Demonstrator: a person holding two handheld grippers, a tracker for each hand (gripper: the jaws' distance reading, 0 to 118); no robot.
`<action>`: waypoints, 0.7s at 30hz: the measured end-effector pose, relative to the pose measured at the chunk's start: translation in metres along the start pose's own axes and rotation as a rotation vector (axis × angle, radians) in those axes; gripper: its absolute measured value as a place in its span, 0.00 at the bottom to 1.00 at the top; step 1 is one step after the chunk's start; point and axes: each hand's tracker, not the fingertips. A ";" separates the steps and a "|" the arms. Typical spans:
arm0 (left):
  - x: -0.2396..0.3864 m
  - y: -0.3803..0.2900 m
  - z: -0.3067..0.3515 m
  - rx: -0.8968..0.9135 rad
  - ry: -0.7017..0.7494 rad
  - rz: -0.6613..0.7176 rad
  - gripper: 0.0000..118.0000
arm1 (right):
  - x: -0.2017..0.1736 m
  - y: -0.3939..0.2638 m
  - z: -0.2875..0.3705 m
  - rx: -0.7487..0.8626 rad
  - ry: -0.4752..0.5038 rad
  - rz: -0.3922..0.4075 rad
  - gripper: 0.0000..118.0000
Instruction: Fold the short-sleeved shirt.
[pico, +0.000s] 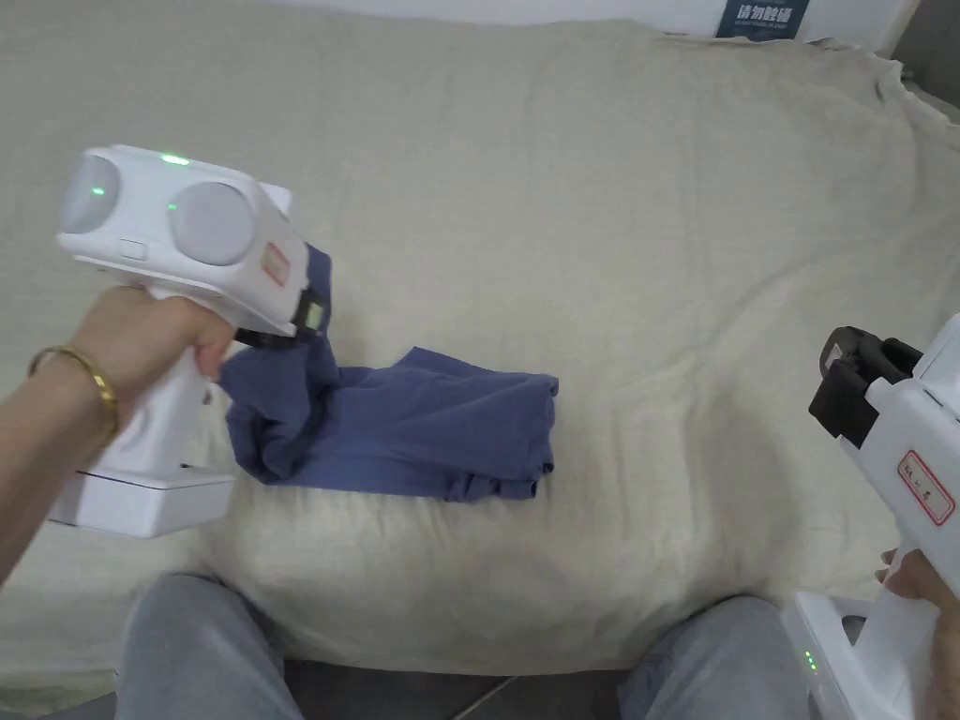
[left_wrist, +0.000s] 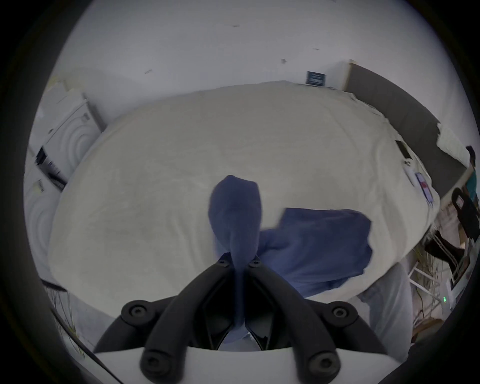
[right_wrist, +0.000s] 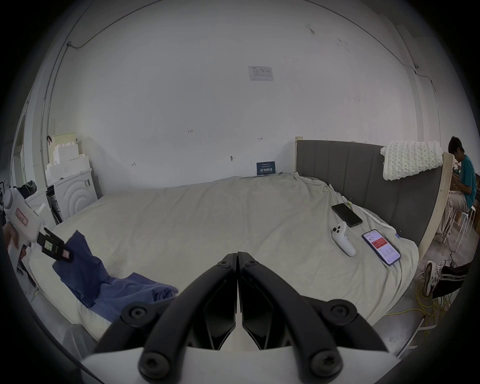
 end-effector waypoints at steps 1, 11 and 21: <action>0.012 0.002 -0.003 -0.005 -0.025 -0.011 0.01 | 0.003 0.000 0.002 0.002 -0.006 0.000 0.00; 0.117 0.000 -0.071 -0.138 -0.142 -0.134 0.01 | 0.040 -0.006 0.021 0.003 -0.092 -0.032 0.00; 0.137 -0.013 -0.106 -0.181 -0.281 -0.019 0.68 | 0.047 -0.011 0.020 -0.022 -0.118 -0.034 0.00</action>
